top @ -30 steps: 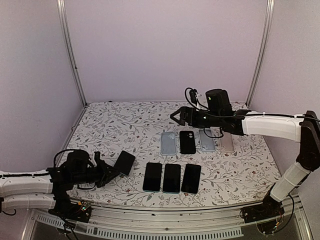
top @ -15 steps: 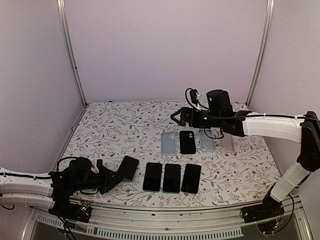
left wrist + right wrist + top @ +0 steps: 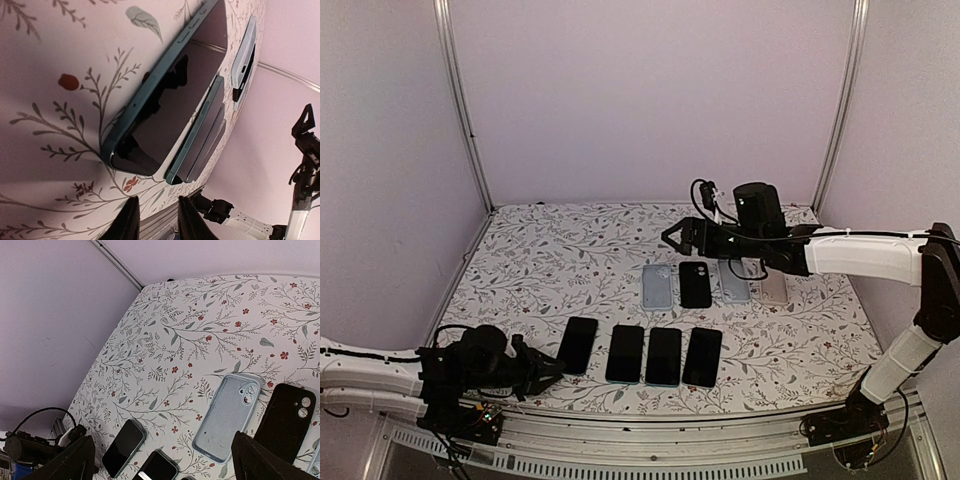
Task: Take the phone out of the phone case
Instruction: Place the phone case at the center of the board, then reset both arms
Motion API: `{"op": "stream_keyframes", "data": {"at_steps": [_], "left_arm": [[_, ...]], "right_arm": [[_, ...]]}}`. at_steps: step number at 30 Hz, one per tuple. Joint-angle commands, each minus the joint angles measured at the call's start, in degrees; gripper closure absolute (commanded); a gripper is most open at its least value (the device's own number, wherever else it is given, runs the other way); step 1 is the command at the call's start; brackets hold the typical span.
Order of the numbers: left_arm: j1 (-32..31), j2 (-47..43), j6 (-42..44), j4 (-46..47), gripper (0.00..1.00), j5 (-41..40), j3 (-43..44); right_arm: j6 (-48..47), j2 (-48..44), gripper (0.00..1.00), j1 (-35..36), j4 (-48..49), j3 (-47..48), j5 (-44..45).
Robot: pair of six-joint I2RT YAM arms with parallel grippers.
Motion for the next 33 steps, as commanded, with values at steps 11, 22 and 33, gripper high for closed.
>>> {"op": "stream_keyframes", "data": {"at_steps": [11,22,33], "left_arm": [[-1.71,-6.30,5.71,-20.58,0.61,-4.74,9.09],[2.70,-2.43,26.32,-27.07,0.34,-11.25,24.03],[11.41,3.73,49.64,-23.20,0.01,-8.23,36.21]], "right_arm": [[-1.03,-2.11,0.02,0.39,1.02,-0.50,1.02],[-1.94,-4.72,0.01,0.24,0.28,-0.76,3.77],[-2.04,-9.79,0.01,-0.40,-1.79,-3.66,9.66]]}}
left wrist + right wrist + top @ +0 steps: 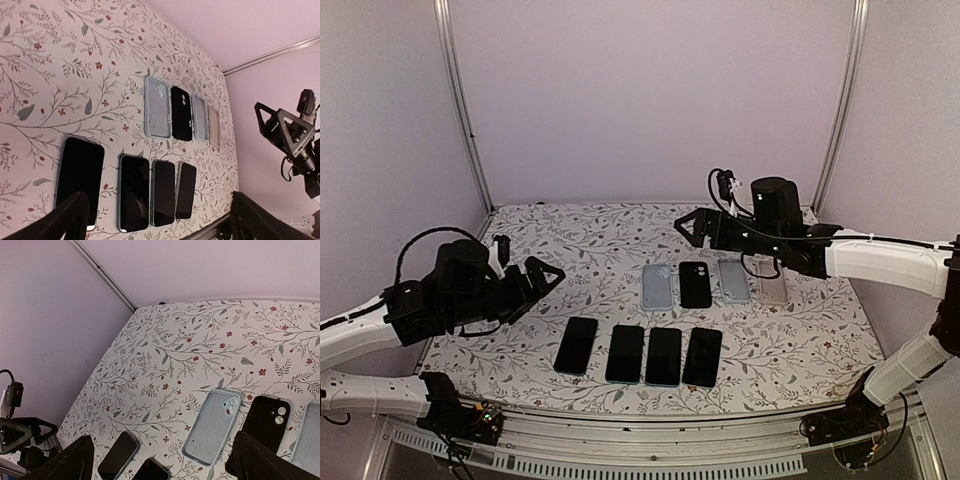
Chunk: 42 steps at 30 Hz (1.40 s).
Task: Take the phone out of the phone case
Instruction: Reset both arms
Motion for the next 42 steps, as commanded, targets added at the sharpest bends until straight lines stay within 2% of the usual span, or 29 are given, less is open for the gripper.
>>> {"op": "stream_keyframes", "data": {"at_steps": [1,10,13,16,21,24,30,35,39,42], "left_arm": [[4.31,1.77,13.98,2.65,0.01,2.55,4.31],[9.02,7.84,26.40,5.32,0.01,4.51,10.19],[10.00,8.56,29.83,6.68,0.01,1.10,10.70],[13.28,8.34,35.55,13.40,0.01,3.96,8.46],[20.99,8.65,40.21,24.24,0.01,7.84,4.04],[26.50,9.71,42.22,28.76,0.01,12.55,2.35],[37.64,14.70,45.83,30.75,0.01,17.18,1.23],[40.17,15.07,52.16,38.59,0.01,11.42,-4.34],[44.88,16.76,52.79,39.74,0.01,11.91,-4.51],[46.17,17.77,56.00,42.25,0.01,10.05,-5.37]], "right_arm": [[-0.56,-4.18,0.01,-0.46,-1.63,-2.04,4.82],[-1.87,-9.72,0.01,-1.00,-5.27,-3.82,17.82],[-3.09,-11.28,0.01,-1.17,-7.09,-4.93,24.31],[-4.04,-13.36,0.01,-3.13,-6.32,-7.45,28.08],[-5.51,-15.06,0.01,-7.22,-4.07,-11.08,30.60],[-6.60,-15.12,0.02,-10.54,-1.86,-13.53,31.28],[-8.83,-14.62,0.06,-17.81,7.53,-20.94,30.40],[-12.22,-15.22,0.03,-24.06,16.85,-27.30,27.06],[-14.03,-15.47,0.02,-29.38,23.24,-31.47,23.83],[-15.54,-15.13,0.01,-32.15,28.98,-34.46,22.99]]}}
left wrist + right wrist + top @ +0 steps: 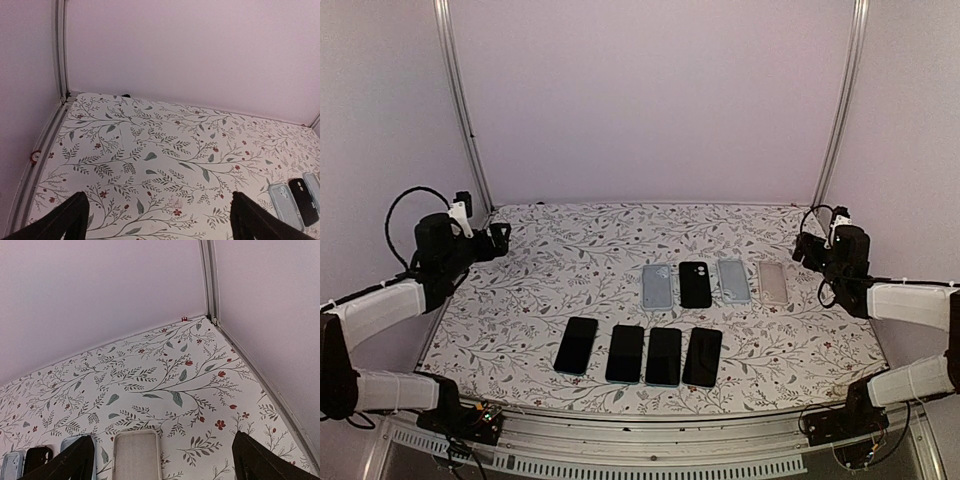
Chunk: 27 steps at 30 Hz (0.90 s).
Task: Take the phone out of the phone case
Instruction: Reset both arms
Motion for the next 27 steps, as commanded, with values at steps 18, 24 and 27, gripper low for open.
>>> {"op": "stream_keyframes", "data": {"at_steps": [18,24,27], "left_arm": [[9.99,14.54,10.62,36.63,0.01,-9.90,-12.46],[9.94,18.51,10.81,48.86,0.01,-6.14,-17.07],[9.94,20.75,11.27,51.98,0.01,-3.87,-17.46]], "right_arm": [[-9.23,5.77,0.01,-15.21,31.67,-11.28,-8.94],[-11.03,11.78,0.01,-15.41,43.51,-13.70,-12.58],[-13.02,14.72,0.01,-15.37,47.36,-14.12,-17.05]]}}
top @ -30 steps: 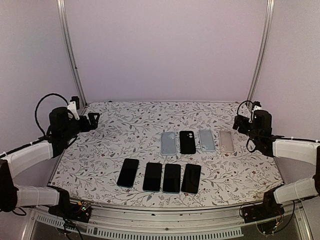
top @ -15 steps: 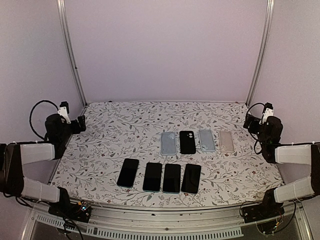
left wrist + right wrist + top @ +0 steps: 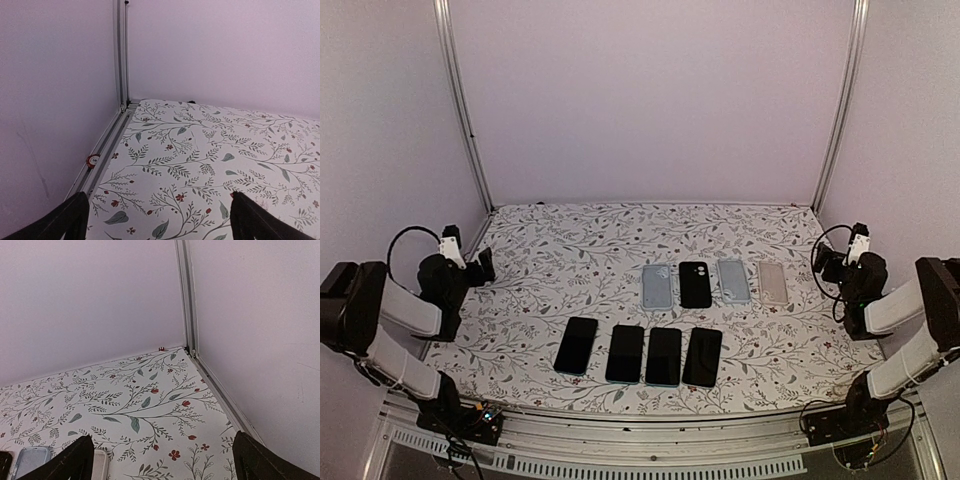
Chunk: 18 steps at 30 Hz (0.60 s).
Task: Take the phone out of the phone case
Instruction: Reset both arms
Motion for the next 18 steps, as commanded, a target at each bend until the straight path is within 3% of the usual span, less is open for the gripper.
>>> {"op": "stream_keyframes", "data": {"at_steps": [1,3,6,8,18], "left_arm": [[0.16,2.50,1.41,9.20,0.01,4.18,-0.16],[0.08,3.95,2.50,10.90,0.01,7.62,-0.27],[-0.35,8.22,3.32,22.22,0.01,7.27,-3.57],[-0.54,6.78,2.88,16.28,0.01,6.99,-1.96],[-3.31,7.83,7.36,14.04,0.00,7.07,0.21]], "right_arm": [[-3.27,3.84,0.01,-0.13,12.29,-1.33,-6.46],[-4.46,5.90,0.01,-0.12,13.80,-1.74,-10.18],[-4.74,6.12,0.01,-0.09,13.61,-1.75,-10.63],[-5.01,6.18,0.01,-0.11,13.75,-1.63,-11.29],[-5.16,6.22,0.01,-0.11,13.58,-1.73,-11.42]]}}
